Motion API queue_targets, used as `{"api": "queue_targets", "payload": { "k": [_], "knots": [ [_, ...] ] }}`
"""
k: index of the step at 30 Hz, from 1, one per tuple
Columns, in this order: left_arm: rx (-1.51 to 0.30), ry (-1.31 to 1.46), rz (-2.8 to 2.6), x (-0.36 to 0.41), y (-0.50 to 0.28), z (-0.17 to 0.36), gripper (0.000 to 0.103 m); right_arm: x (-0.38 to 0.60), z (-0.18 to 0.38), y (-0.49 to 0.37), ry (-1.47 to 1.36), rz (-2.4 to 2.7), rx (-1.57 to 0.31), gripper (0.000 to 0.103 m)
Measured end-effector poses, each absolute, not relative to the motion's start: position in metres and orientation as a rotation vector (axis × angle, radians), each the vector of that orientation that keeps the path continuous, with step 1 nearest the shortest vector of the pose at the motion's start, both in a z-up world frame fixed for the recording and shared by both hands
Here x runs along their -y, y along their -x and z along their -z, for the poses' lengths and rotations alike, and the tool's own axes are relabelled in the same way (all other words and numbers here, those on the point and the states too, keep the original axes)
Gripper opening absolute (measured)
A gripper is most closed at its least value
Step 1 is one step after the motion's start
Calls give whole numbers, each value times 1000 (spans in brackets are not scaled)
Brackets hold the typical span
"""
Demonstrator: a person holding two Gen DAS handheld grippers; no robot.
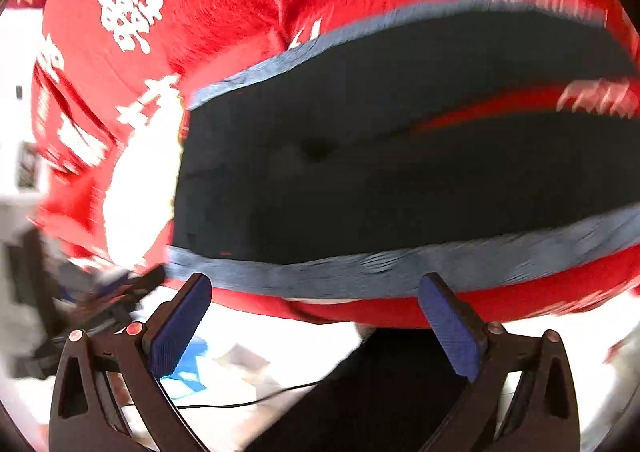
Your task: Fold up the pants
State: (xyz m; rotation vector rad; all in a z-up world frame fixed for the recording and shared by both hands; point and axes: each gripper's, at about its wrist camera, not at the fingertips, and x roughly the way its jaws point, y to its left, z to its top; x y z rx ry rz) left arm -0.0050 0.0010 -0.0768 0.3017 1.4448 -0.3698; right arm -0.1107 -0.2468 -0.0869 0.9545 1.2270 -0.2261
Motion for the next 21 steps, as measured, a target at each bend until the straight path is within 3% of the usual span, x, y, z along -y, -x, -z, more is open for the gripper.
{"api": "queue_targets", "payload": {
  "k": [4, 6, 8, 15, 21],
  "knots": [
    [-1481, -189, 352, -39, -5, 122, 103, 232, 136, 130, -1142, 153, -1139, 101],
    [-1480, -153, 346, -55, -5, 139, 103, 224, 158, 139, -1179, 132, -1137, 83],
    [-1483, -112, 330, -72, -4, 155, 103, 216, 184, 148, -1219, 106, -1158, 73],
    [-1491, 5, 376, -95, 0, 193, 103, 214, 232, 171, -1287, 102, -1082, 73],
    [-1479, 76, 433, -89, -5, 206, 103, 226, 239, 171, -1341, 67, -966, 73]
  ]
}}
